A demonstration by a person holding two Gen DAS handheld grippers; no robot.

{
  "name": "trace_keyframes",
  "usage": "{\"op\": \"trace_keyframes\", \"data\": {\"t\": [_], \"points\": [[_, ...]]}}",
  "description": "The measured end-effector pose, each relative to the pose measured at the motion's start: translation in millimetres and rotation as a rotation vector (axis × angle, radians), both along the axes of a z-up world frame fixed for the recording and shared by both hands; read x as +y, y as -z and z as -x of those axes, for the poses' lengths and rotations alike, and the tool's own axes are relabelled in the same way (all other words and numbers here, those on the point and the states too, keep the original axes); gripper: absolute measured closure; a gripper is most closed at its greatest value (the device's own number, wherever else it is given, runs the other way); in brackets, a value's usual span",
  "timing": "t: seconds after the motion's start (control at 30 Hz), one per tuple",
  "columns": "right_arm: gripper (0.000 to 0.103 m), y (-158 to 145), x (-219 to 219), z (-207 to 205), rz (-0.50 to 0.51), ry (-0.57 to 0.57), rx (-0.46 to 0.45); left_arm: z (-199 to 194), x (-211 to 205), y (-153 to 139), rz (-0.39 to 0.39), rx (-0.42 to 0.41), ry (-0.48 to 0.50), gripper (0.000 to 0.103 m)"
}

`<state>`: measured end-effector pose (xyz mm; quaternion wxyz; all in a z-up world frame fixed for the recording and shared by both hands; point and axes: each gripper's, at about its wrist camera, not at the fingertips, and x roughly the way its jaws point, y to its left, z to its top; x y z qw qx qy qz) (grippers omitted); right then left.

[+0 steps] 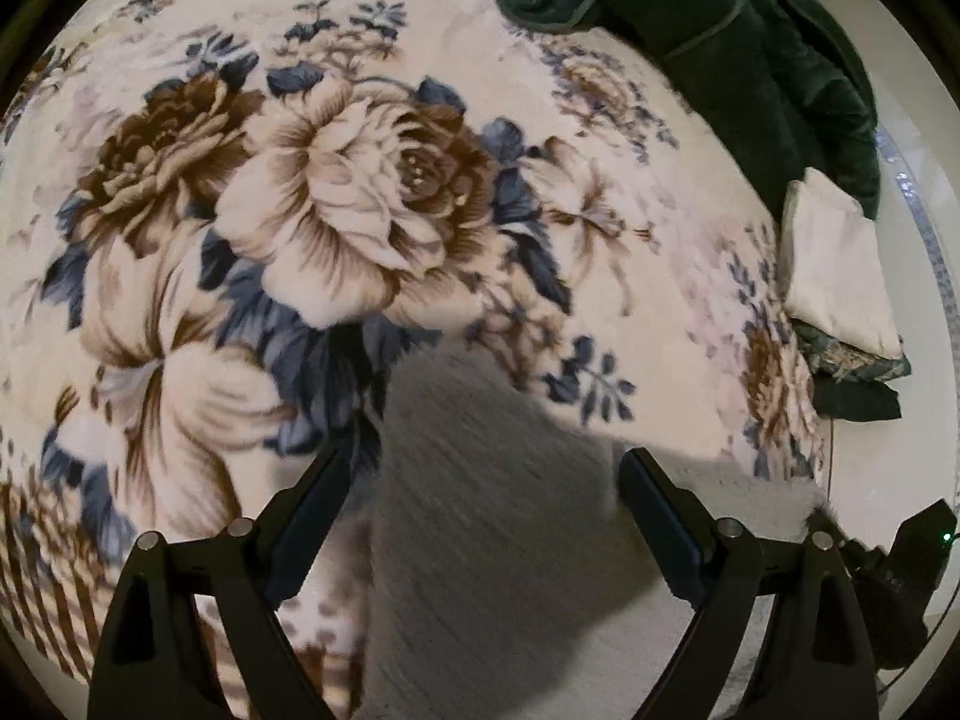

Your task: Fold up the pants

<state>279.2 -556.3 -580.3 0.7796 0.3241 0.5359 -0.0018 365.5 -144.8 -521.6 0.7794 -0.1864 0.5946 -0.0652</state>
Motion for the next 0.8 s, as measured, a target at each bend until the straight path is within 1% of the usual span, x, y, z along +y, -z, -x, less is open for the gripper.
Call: {"op": "trace_keyframes", "data": {"t": [0.03, 0.07, 0.1, 0.13, 0.17, 0.23, 0.33, 0.37, 0.43, 0.47, 0.5, 0.53, 0.57, 0.6, 0.67, 0.8], "points": [[0.057, 10.1, -2.9, -4.4, 0.023, -0.005, 0.051, -3.9, 2.6, 6.5, 0.001, 0.014, -0.005, 0.011], [0.052, 27.2, -4.4, -8.5, 0.019, -0.016, 0.128, -7.1, 5.3, 12.4, 0.006, 0.033, -0.014, 0.011], [0.048, 44.4, -7.9, -10.1, -0.037, -0.017, 0.202, -9.4, 9.2, 18.4, 0.025, 0.055, -0.026, 0.011], [0.047, 48.7, -15.6, -4.2, -0.094, 0.009, 0.212, -9.6, 12.1, 20.0, 0.037, 0.062, -0.034, 0.011], [0.046, 46.3, -22.2, 2.3, -0.149, 0.050, 0.195, -8.7, 15.0, 20.9, 0.047, 0.063, -0.042, 0.011], [0.043, 32.9, -34.1, 22.1, -0.220, 0.104, 0.158, -6.0, 18.3, 21.0, 0.053, 0.062, -0.041, 0.011], [0.041, 18.1, -43.6, 63.5, -0.337, 0.148, 0.108, -3.9, 22.1, 25.3, 0.067, 0.071, -0.049, 0.011], [0.037, 18.7, -43.7, 83.0, -0.386, 0.157, 0.108, -3.0, 23.1, 28.3, 0.075, 0.077, -0.053, 0.011], [0.037, 32.4, -36.9, 109.4, -0.452, 0.159, 0.150, -2.7, 23.4, 31.2, 0.080, 0.083, -0.054, 0.011], [0.037, 40.0, -36.5, 122.9, -0.466, 0.162, 0.181, -2.4, 23.4, 32.0, 0.079, 0.082, -0.054, 0.011], [0.037, 56.6, -32.2, 138.4, -0.406, 0.175, 0.281, -1.7, 23.4, 32.4, 0.081, 0.081, -0.056, 0.011], [0.037, 69.3, -28.3, 147.5, -0.305, 0.164, 0.394, -1.3, 23.4, 32.6, 0.084, 0.083, -0.059, 0.011], [0.037, 77.7, -25.0, 155.5, -0.241, 0.156, 0.456, -0.5, 23.1, 31.9, 0.093, 0.082, -0.059, 0.011], [0.037, 78.8, -24.0, 160.7, -0.236, 0.160, 0.454, 0.3, 21.9, 30.6, 0.101, 0.084, -0.055, 0.011], [0.037, 68.6, -23.9, 166.0, -0.272, 0.181, 0.412, 2.6, 20.2, 24.6, 0.094, 0.077, -0.043, 0.011], [0.036, 15.7, -28.9, 158.5, -0.182, 0.196, 0.273, 14.9, 15.1, -10.1, 0.078, 0.000, -0.016, 0.011]]}}
